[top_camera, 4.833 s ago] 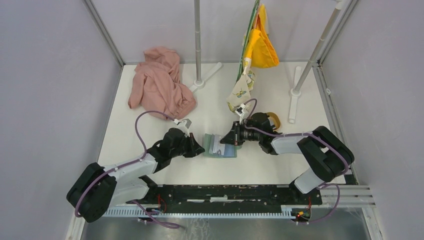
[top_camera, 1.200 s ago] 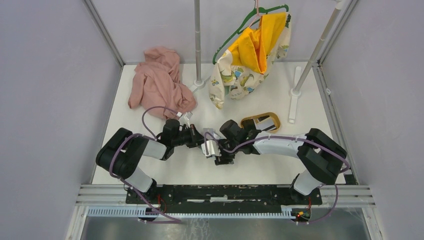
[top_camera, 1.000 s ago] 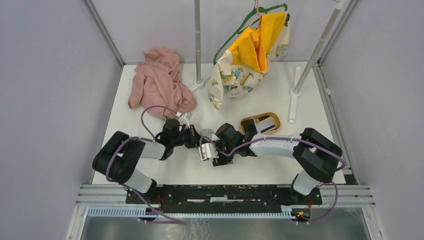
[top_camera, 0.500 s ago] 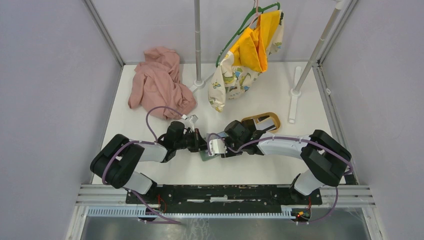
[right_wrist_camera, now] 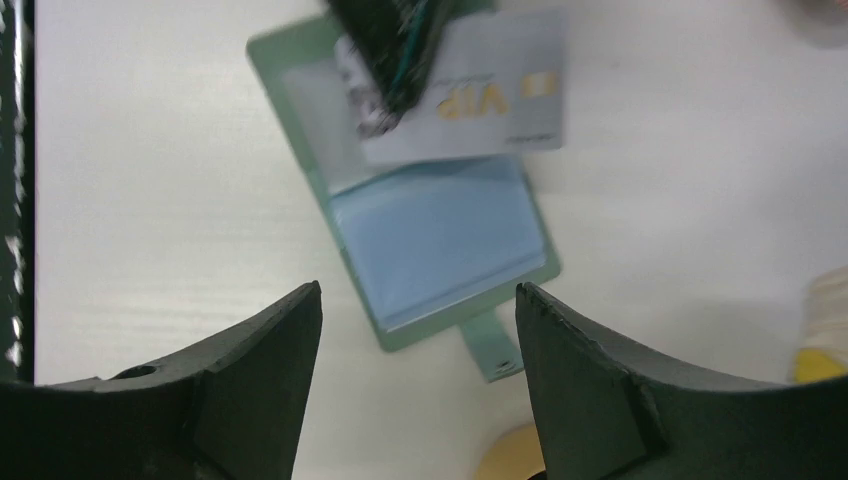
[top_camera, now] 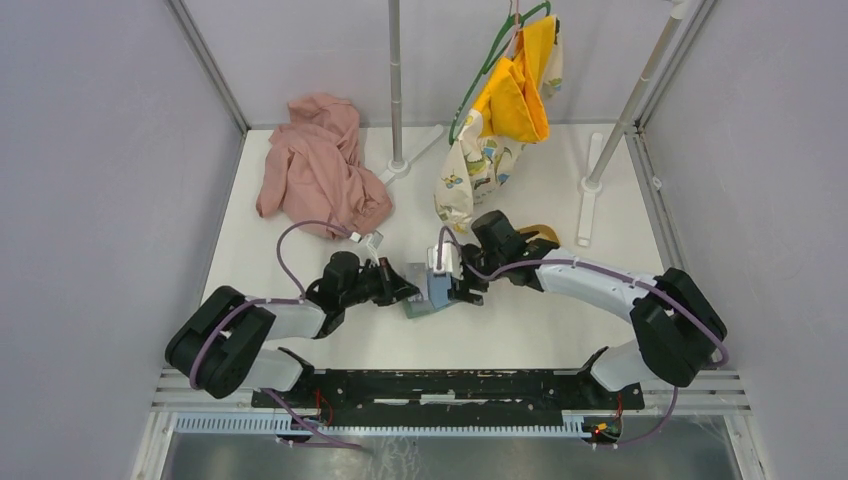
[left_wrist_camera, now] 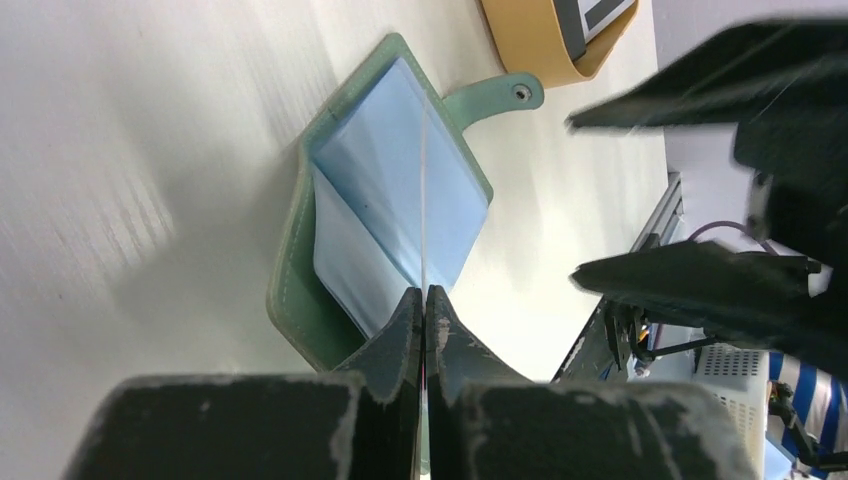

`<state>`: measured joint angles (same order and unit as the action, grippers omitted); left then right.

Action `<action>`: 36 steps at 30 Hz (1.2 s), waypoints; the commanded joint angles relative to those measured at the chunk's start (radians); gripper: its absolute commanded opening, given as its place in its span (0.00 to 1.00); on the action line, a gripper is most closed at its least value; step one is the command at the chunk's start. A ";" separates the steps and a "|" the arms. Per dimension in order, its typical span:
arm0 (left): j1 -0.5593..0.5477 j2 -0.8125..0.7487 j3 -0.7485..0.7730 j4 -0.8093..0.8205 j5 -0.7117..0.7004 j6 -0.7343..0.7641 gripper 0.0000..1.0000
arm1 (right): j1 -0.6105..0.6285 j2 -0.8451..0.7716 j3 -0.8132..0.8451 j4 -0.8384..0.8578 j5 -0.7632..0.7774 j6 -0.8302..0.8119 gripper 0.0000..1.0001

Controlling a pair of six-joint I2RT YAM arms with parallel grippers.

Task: Put the credit cards into the card holder
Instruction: Insert the credit card into the card holder.

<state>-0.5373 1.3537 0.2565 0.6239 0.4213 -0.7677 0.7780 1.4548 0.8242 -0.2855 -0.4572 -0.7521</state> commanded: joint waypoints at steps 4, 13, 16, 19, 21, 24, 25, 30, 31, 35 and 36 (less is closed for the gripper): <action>-0.001 0.125 -0.085 0.461 0.071 -0.106 0.02 | -0.131 0.044 -0.024 0.415 -0.367 0.501 0.76; 0.000 0.357 -0.135 0.908 0.130 -0.215 0.02 | -0.156 0.141 -0.162 0.758 -0.335 0.921 0.75; 0.000 0.408 -0.141 0.982 0.135 -0.238 0.02 | -0.157 0.176 -0.182 0.820 -0.346 0.989 0.75; 0.000 0.423 -0.147 1.030 0.135 -0.254 0.02 | -0.163 0.213 -0.184 0.872 -0.377 1.051 0.74; 0.000 0.415 -0.153 1.034 0.136 -0.253 0.02 | -0.163 0.236 -0.181 0.900 -0.400 1.086 0.72; 0.000 0.400 -0.155 1.036 0.148 -0.248 0.02 | -0.164 0.255 -0.181 0.945 -0.438 1.127 0.69; 0.000 0.397 -0.154 1.036 0.153 -0.245 0.02 | -0.166 0.254 -0.184 0.973 -0.452 1.147 0.68; 0.000 0.404 -0.146 1.048 0.171 -0.244 0.02 | -0.181 0.249 -0.204 1.080 -0.506 1.227 0.55; 0.000 0.412 -0.145 1.062 0.173 -0.250 0.02 | -0.182 0.250 -0.204 1.089 -0.516 1.232 0.52; 0.001 0.443 -0.140 1.112 0.183 -0.276 0.03 | -0.181 0.256 -0.203 1.097 -0.532 1.239 0.38; 0.000 0.445 -0.139 1.113 0.184 -0.278 0.03 | -0.182 0.257 -0.203 1.102 -0.534 1.244 0.35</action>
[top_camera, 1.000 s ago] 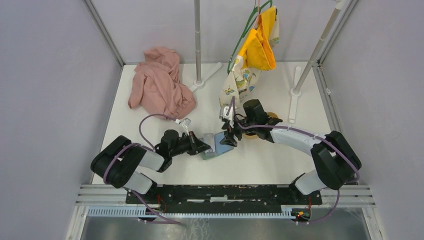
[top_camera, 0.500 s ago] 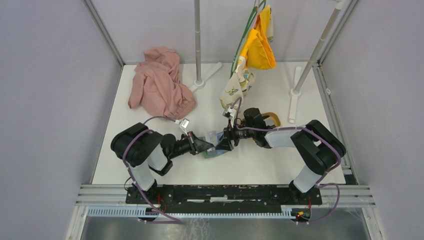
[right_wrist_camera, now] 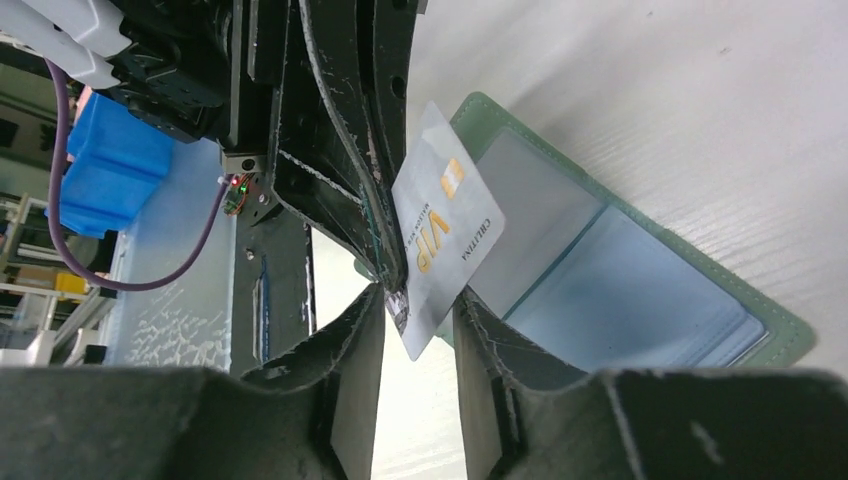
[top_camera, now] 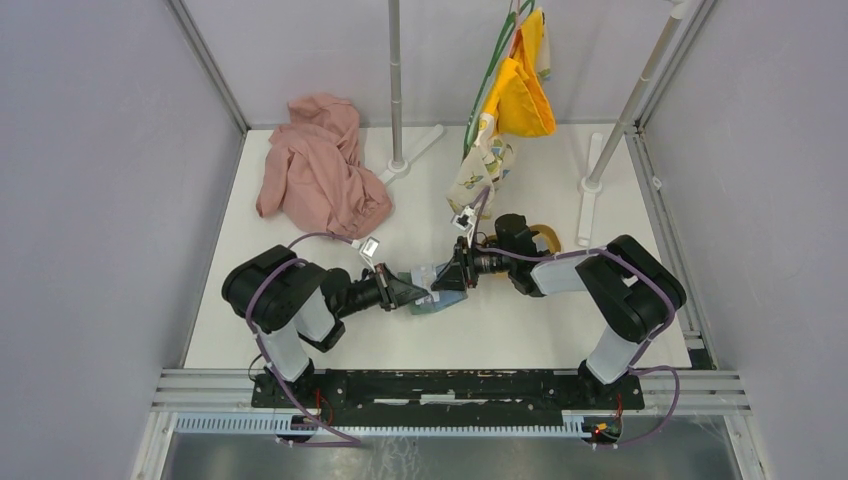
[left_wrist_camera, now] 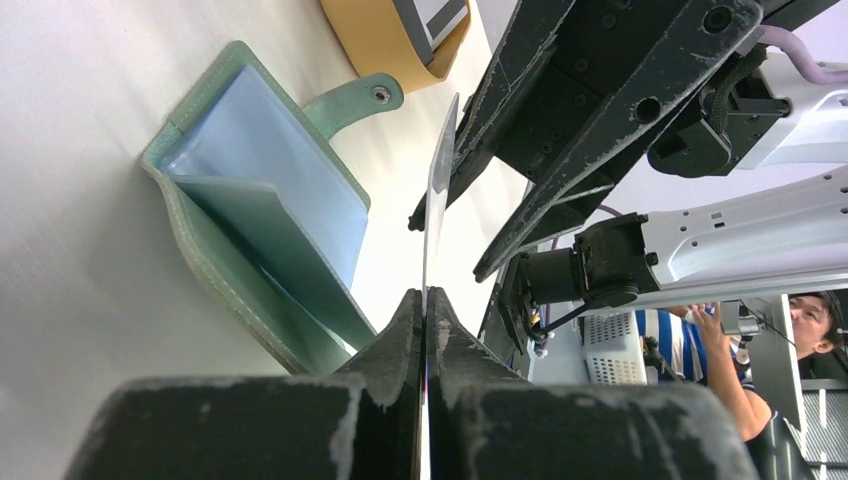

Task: Put the credit cards into the card holder
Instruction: Insert the credit card into the card holder.

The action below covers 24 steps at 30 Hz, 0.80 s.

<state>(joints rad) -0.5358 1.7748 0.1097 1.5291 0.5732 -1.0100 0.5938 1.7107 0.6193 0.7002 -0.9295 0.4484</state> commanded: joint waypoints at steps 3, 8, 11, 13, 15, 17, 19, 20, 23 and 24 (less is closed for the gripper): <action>-0.001 0.020 0.006 0.208 0.032 -0.035 0.05 | -0.001 0.006 0.002 0.126 -0.067 0.056 0.27; -0.002 0.018 0.006 0.207 0.042 -0.035 0.13 | -0.001 0.013 -0.001 0.157 -0.077 0.095 0.16; -0.001 0.021 0.013 0.207 0.053 -0.038 0.17 | -0.004 0.015 -0.006 0.177 -0.082 0.110 0.06; -0.001 0.019 0.015 0.207 0.056 -0.036 0.20 | -0.005 0.014 -0.006 0.182 -0.089 0.111 0.00; 0.000 0.009 0.017 0.208 0.060 -0.036 0.23 | -0.009 0.013 -0.007 0.185 -0.094 0.110 0.00; 0.007 -0.004 0.019 0.207 0.070 -0.035 0.24 | -0.015 0.013 -0.009 0.181 -0.098 0.103 0.00; 0.022 -0.021 0.021 0.208 0.085 -0.039 0.26 | -0.021 0.014 -0.007 0.173 -0.106 0.093 0.00; 0.032 -0.027 0.023 0.207 0.095 -0.040 0.26 | -0.023 0.013 -0.007 0.173 -0.107 0.092 0.00; 0.063 -0.044 0.022 0.208 0.126 -0.047 0.26 | -0.026 0.011 -0.009 0.168 -0.113 0.088 0.00; 0.071 -0.050 0.022 0.207 0.134 -0.050 0.27 | -0.026 0.012 -0.009 0.167 -0.114 0.086 0.00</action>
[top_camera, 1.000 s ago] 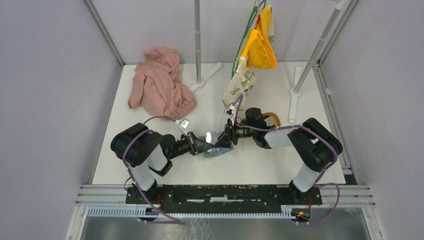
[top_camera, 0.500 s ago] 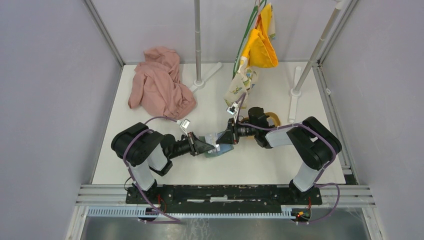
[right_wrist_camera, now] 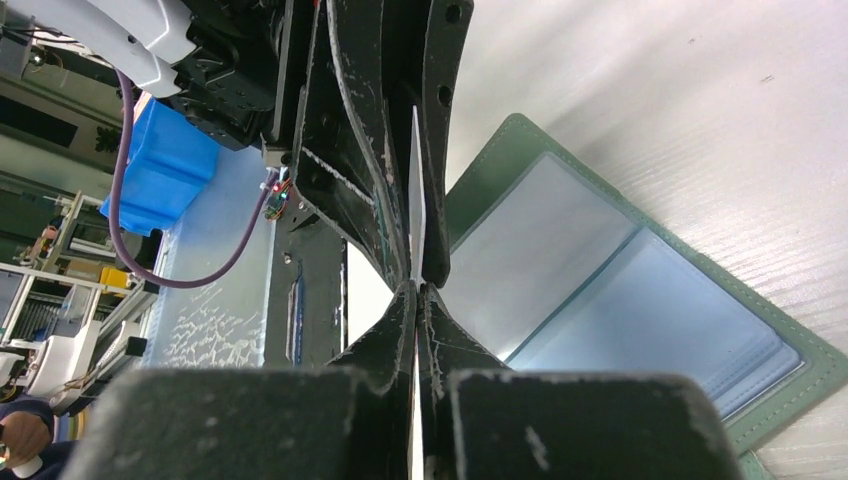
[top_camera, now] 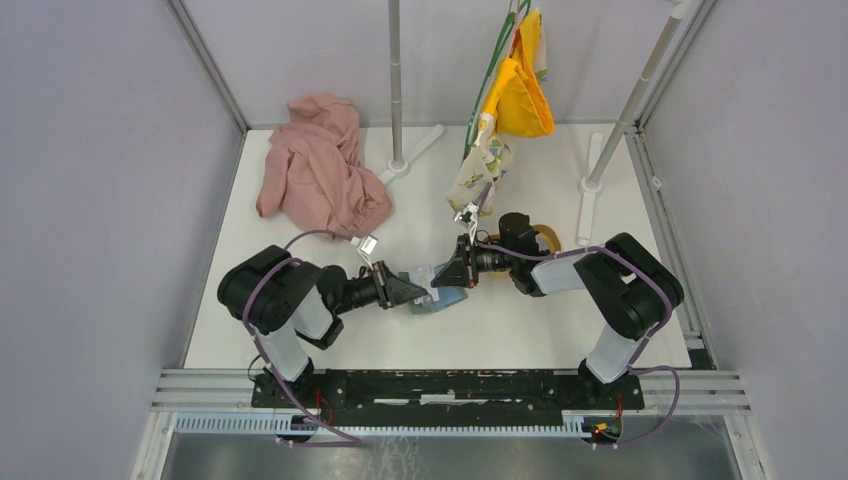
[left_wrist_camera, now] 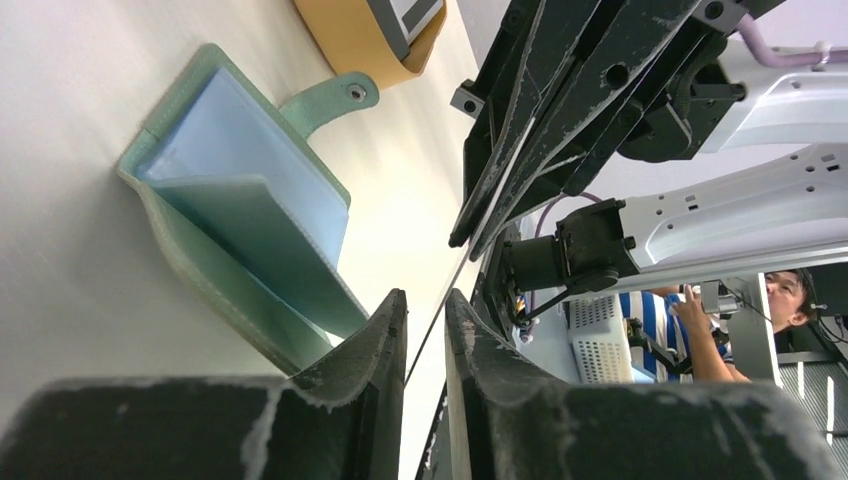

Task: Put the credit cards into the card holder
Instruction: Insert the credit card into the card holder.

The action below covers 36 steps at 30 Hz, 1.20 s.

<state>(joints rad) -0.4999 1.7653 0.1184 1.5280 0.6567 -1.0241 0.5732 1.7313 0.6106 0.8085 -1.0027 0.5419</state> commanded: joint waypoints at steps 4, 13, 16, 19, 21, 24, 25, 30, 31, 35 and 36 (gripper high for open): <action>0.050 -0.055 0.023 0.209 0.075 -0.045 0.27 | -0.006 -0.002 0.002 0.055 -0.045 -0.010 0.00; 0.050 -0.046 0.041 0.209 0.099 -0.050 0.02 | -0.006 -0.003 0.015 0.014 -0.049 -0.048 0.00; 0.052 -0.057 0.022 0.209 0.079 -0.044 0.02 | -0.006 -0.024 0.042 -0.111 -0.039 -0.182 0.34; 0.053 -0.065 0.003 0.207 0.051 -0.043 0.02 | -0.006 -0.058 0.071 -0.274 -0.015 -0.360 0.47; 0.054 -0.054 -0.006 0.200 0.034 -0.041 0.02 | -0.007 -0.089 0.089 -0.361 0.007 -0.474 0.49; 0.058 -0.027 -0.019 0.181 0.008 -0.034 0.02 | -0.007 -0.133 0.110 -0.481 0.059 -0.621 0.49; 0.060 -0.021 -0.026 0.181 0.000 -0.034 0.02 | -0.007 -0.146 0.109 -0.502 0.072 -0.660 0.49; 0.081 -0.045 -0.070 0.167 -0.019 -0.027 0.02 | -0.006 -0.174 0.101 -0.549 0.162 -0.772 0.46; 0.083 -0.057 -0.076 0.143 -0.022 -0.019 0.02 | -0.006 -0.174 0.101 -0.549 0.192 -0.778 0.44; 0.084 -0.124 -0.074 -0.020 -0.039 0.025 0.02 | 0.039 -0.162 0.120 -0.576 0.359 -0.843 0.39; 0.083 -0.144 -0.070 -0.074 -0.048 0.040 0.02 | 0.056 -0.156 0.127 -0.589 0.398 -0.869 0.38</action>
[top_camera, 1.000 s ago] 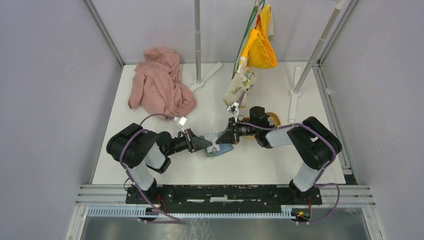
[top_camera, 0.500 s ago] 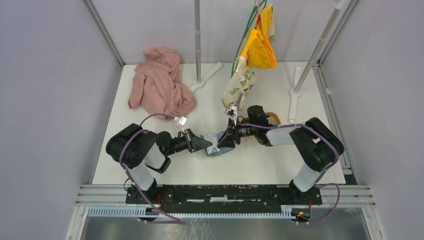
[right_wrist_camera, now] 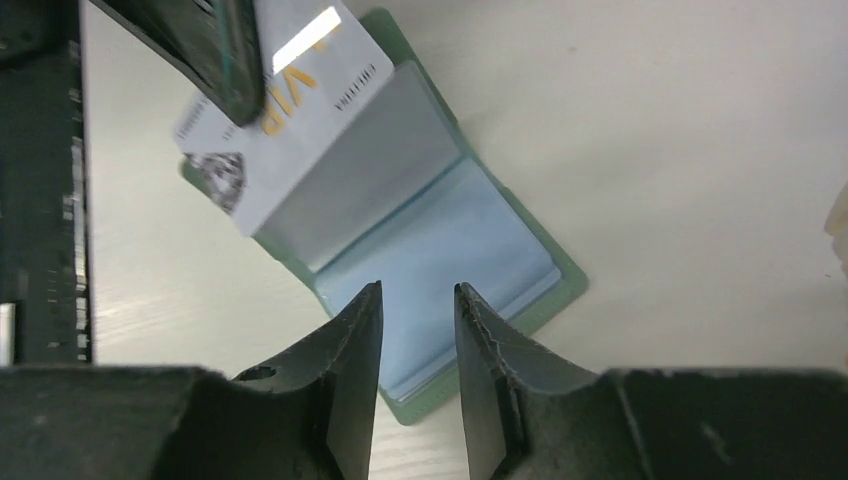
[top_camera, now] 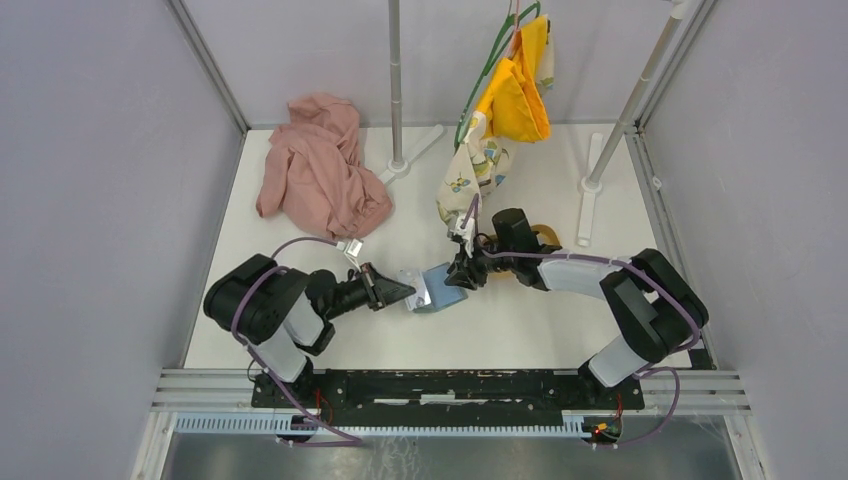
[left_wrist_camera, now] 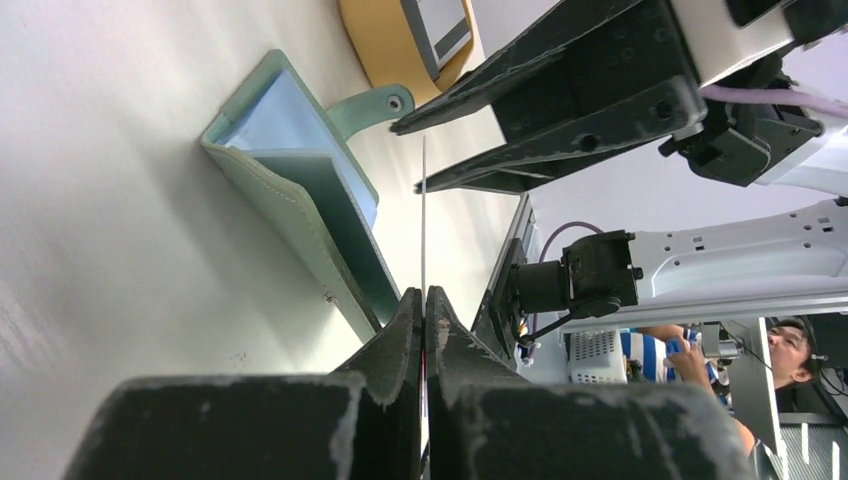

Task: Put the credit cards into the card holder
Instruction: Insert the credit card into the card holder.

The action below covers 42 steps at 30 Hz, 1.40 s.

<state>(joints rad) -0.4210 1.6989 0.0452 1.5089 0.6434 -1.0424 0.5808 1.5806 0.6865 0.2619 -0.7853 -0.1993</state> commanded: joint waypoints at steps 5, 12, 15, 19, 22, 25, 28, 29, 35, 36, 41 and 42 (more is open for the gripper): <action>0.004 -0.219 0.044 -0.382 -0.097 0.135 0.02 | 0.118 0.046 0.089 -0.075 0.314 -0.138 0.27; 0.002 -0.413 0.112 -0.737 -0.201 0.230 0.02 | 0.196 0.087 0.098 -0.082 0.286 -0.138 0.26; 0.003 -0.451 0.128 -0.824 -0.227 0.249 0.02 | 0.223 0.110 0.104 -0.077 0.264 -0.114 0.28; 0.003 -0.443 0.133 -0.823 -0.216 0.222 0.02 | 0.259 0.120 0.087 -0.057 0.281 -0.113 0.28; 0.004 -0.446 0.134 -0.794 -0.202 0.185 0.02 | 0.287 0.132 0.098 -0.071 0.334 -0.127 0.28; 0.003 -0.491 0.147 -0.798 -0.193 0.155 0.02 | 0.302 0.143 0.109 -0.085 0.370 -0.138 0.28; 0.002 -0.551 0.160 -0.822 -0.206 0.127 0.02 | 0.310 0.155 0.117 -0.101 0.390 -0.150 0.28; -0.001 -0.563 0.160 -0.822 -0.212 0.116 0.02 | 0.312 0.159 0.120 -0.104 0.390 -0.150 0.28; -0.043 -0.503 0.143 -0.736 -0.258 0.071 0.02 | 0.313 0.151 0.129 -0.119 0.384 -0.158 0.28; -0.058 -0.475 0.143 -0.708 -0.268 0.064 0.02 | 0.312 0.148 0.131 -0.122 0.379 -0.160 0.28; -0.110 -0.316 0.139 -0.539 -0.314 0.023 0.02 | 0.312 0.132 0.134 -0.137 0.358 -0.174 0.28; -0.111 -0.294 0.132 -0.508 -0.320 0.016 0.02 | 0.312 0.128 0.134 -0.140 0.355 -0.177 0.29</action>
<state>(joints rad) -0.5056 1.3327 0.1776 0.8207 0.3466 -0.9535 0.8886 1.7271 0.7944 0.1516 -0.4393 -0.3489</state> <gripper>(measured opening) 0.032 0.284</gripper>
